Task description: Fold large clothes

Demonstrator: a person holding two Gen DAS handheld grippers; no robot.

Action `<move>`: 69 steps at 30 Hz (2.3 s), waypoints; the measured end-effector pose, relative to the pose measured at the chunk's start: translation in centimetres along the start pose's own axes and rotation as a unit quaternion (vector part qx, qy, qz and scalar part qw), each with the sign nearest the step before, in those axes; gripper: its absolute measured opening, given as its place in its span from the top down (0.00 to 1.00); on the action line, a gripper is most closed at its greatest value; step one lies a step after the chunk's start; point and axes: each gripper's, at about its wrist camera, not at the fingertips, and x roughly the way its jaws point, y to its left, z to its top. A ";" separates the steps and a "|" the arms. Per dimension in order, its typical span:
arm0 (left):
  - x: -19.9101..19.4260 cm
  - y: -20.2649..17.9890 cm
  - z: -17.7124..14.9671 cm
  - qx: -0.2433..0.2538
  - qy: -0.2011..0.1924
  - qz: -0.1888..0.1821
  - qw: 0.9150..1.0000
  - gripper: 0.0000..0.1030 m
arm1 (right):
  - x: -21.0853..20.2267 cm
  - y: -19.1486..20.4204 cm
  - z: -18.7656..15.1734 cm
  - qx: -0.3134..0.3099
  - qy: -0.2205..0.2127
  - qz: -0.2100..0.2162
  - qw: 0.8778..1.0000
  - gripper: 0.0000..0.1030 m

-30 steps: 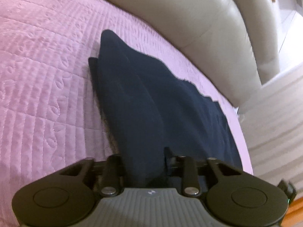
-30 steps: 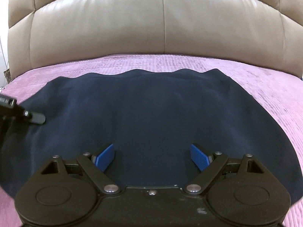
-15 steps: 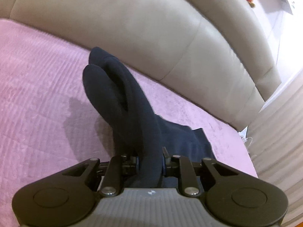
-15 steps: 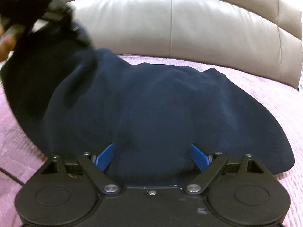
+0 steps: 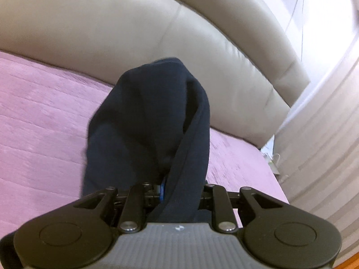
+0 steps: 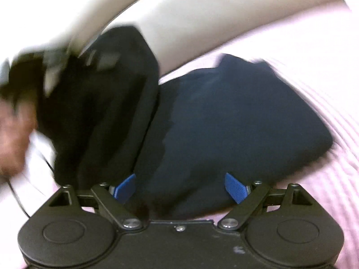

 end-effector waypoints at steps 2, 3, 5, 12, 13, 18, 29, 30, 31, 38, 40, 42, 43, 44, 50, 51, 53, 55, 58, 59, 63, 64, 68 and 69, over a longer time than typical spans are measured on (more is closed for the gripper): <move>1.5 -0.9 -0.3 0.001 0.010 -0.001 1.000 0.78 | -1.0 -3.5 2.6 0.082 0.007 0.060 0.995 0.01; 2.3 -1.4 -0.6 0.005 0.015 -0.002 1.000 0.78 | -1.4 -5.4 3.8 0.131 -0.006 0.099 0.986 0.01; 3.9 -2.3 -1.3 0.017 0.024 -0.012 0.999 0.78 | -1.8 -7.9 6.1 0.192 -0.047 0.150 0.969 0.00; 9.4 -4.5 -4.2 0.037 0.058 0.008 0.998 0.78 | 6.4 -8.7 15.4 0.109 0.050 0.164 0.979 0.00; 9.8 -4.4 -4.7 0.034 0.062 0.009 0.997 0.78 | 7.8 -9.0 16.3 0.125 0.065 0.166 0.976 0.00; 9.8 -5.1 -6.4 0.080 0.066 0.021 0.994 0.78 | 13.5 -8.4 19.6 0.132 0.134 0.195 0.963 0.00; 1.9 -10.5 -5.9 0.223 -0.006 0.005 0.975 0.25 | 13.2 -1.0 22.6 0.008 0.067 0.138 0.988 0.88; 0.4 -10.7 -5.6 0.227 -0.021 -0.004 0.974 0.22 | 13.1 -1.1 23.3 0.005 0.065 0.130 0.989 0.88; -0.8 -10.6 -5.3 0.226 -0.030 -0.009 0.974 0.22 | 13.2 -1.6 23.7 0.015 0.065 0.119 0.991 0.88; -3.3 -5.1 -4.6 0.171 -0.081 0.016 0.982 0.23 | 14.7 -7.3 23.5 0.071 0.076 0.082 0.991 0.88; -0.7 -2.9 -4.8 0.157 -0.030 0.055 0.986 0.57 | 15.0 -8.4 23.2 0.086 0.081 0.094 0.989 0.88; 2.1 -0.5 -5.1 0.128 0.039 0.054 0.990 0.74 | 14.8 -9.2 22.9 0.089 0.093 0.099 0.987 0.85; 2.9 0.2 -5.6 0.117 0.055 0.045 0.991 0.74 | 14.8 -9.4 22.9 0.096 0.105 0.107 0.984 0.82; 3.4 0.5 -5.9 0.125 0.064 0.044 0.989 0.74 | 14.6 -9.6 22.8 0.106 0.120 0.113 0.981 0.72; 4.2 -0.9 -6.2 0.185 0.097 0.031 0.977 0.74 | 11.7 -9.4 20.4 0.107 0.243 0.141 0.954 0.23; 4.2 -1.1 -6.4 0.189 0.100 0.030 0.977 0.74 | 11.2 -9.1 19.7 0.097 0.254 0.137 0.953 0.23; 4.1 -1.2 -6.8 0.190 0.104 0.025 0.976 0.74 | 9.8 -7.9 18.3 0.066 0.253 0.121 0.958 0.49; 4.0 -1.5 -7.1 0.202 0.109 0.024 0.973 0.73 | 7.5 -6.4 18.0 0.041 0.199 0.092 0.975 0.81; 3.7 -2.0 -7.3 0.218 0.120 0.010 0.968 0.72 | 2.2 -4.0 18.5 0.006 0.087 0.168 0.982 0.84; 3.7 -2.2 -7.4 0.223 0.118 0.001 0.968 0.72 | 1.3 -3.4 18.4 -0.029 0.072 0.156 0.985 0.85; 4.0 -3.4 -8.3 0.251 0.140 -0.004 0.958 0.71 | 4.0 -8.0 16.4 -0.020 0.134 0.056 0.989 0.82; 4.4 -3.6 -8.7 0.260 0.149 -0.010 0.954 0.71 | 4.9 -9.9 15.9 0.028 0.160 0.055 0.985 0.81; 4.9 -4.4 -9.9 0.279 0.156 -0.004 0.948 0.70 | 3.2 -12.2 14.9 0.125 0.170 0.100 0.972 0.43; 4.8 -4.4 -10.0 0.281 0.154 0.000 0.947 0.69 | 2.4 -12.1 14.8 0.117 0.180 0.108 0.971 0.28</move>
